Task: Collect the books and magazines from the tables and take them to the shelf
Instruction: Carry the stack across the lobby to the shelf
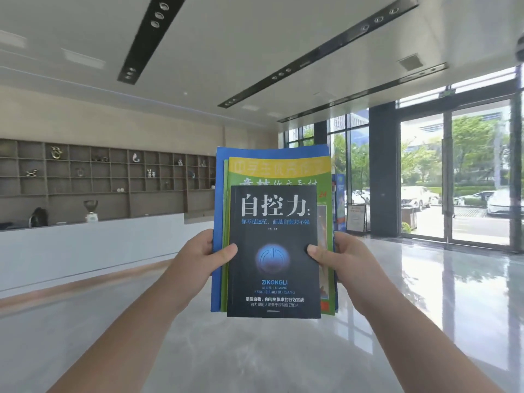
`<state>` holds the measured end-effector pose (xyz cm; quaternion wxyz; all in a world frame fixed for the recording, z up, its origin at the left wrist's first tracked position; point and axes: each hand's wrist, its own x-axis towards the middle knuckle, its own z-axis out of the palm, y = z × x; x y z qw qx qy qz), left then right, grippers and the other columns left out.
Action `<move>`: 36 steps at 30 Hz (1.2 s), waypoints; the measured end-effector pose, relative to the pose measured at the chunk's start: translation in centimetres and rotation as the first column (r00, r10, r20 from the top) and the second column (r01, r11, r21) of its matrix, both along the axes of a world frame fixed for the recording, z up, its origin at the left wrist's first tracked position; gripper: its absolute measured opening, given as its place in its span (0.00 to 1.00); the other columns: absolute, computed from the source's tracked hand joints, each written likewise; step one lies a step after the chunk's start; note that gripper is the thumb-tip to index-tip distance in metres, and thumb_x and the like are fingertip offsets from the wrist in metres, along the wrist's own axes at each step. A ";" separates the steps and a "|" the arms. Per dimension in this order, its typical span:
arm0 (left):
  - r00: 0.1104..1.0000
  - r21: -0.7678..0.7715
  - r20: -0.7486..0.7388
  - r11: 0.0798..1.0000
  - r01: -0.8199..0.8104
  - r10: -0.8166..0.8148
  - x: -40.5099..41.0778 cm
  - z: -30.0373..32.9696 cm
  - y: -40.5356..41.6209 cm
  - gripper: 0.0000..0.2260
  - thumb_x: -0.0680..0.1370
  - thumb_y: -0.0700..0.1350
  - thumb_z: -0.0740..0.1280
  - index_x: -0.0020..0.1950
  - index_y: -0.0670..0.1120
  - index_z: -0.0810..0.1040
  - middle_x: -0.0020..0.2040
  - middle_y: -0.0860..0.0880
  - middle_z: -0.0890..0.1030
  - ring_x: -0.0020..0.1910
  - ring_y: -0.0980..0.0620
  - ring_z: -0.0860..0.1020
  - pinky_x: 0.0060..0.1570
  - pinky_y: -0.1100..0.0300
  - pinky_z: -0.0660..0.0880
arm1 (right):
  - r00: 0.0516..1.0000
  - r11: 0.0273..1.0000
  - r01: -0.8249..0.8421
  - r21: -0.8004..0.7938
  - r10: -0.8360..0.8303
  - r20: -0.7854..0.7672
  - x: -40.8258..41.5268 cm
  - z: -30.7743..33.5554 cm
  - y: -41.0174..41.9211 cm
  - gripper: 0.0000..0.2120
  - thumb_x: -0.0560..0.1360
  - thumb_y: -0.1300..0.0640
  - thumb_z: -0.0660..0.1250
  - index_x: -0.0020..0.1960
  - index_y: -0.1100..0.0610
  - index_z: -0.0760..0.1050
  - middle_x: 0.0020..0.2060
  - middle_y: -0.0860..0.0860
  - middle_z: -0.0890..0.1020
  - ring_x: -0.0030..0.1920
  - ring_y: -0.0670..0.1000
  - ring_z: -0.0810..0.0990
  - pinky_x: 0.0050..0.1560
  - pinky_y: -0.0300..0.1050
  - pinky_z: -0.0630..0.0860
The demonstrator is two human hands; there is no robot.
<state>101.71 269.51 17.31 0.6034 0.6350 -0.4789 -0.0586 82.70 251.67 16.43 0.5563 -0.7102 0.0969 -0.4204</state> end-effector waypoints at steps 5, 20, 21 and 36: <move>1.000 0.003 -0.012 1.000 0.005 -0.005 16.8 -1.4 -4.8 0.08 0.80 0.43 0.65 0.57 0.50 0.81 0.52 0.53 0.87 0.51 0.56 0.85 0.46 0.65 0.76 | 1.000 0.999 -0.004 0.041 0.004 -0.005 17.3 -1.7 -4.7 0.09 0.76 0.63 0.68 0.55 0.59 0.82 0.46 0.56 0.88 0.41 0.53 0.87 0.34 0.38 0.79; 0.987 0.025 -0.021 0.986 0.162 -0.162 57.8 -1.4 -27.0 0.08 0.80 0.44 0.66 0.57 0.51 0.81 0.53 0.53 0.86 0.52 0.54 0.84 0.49 0.61 0.75 | 0.983 0.980 0.180 0.083 -0.177 -0.040 55.3 -1.6 -23.1 0.09 0.77 0.61 0.68 0.55 0.58 0.82 0.44 0.54 0.88 0.39 0.52 0.86 0.33 0.38 0.78; 0.986 0.020 -0.019 0.986 0.166 -0.165 60.0 -1.9 -29.1 0.08 0.80 0.44 0.66 0.58 0.51 0.81 0.53 0.53 0.86 0.52 0.54 0.84 0.49 0.60 0.76 | 0.981 0.979 0.191 0.072 -0.189 -0.039 57.3 -1.9 -25.1 0.09 0.76 0.61 0.68 0.55 0.58 0.82 0.44 0.54 0.88 0.40 0.52 0.87 0.34 0.38 0.79; 0.996 -0.027 -0.012 0.996 0.085 -0.085 93.9 -4.2 -61.3 0.07 0.80 0.44 0.67 0.56 0.51 0.80 0.52 0.49 0.86 0.53 0.48 0.83 0.58 0.48 0.78 | 0.983 0.981 0.181 0.065 -0.180 -0.026 92.2 -2.6 -58.3 0.08 0.76 0.62 0.68 0.54 0.59 0.82 0.46 0.56 0.88 0.44 0.57 0.87 0.40 0.46 0.82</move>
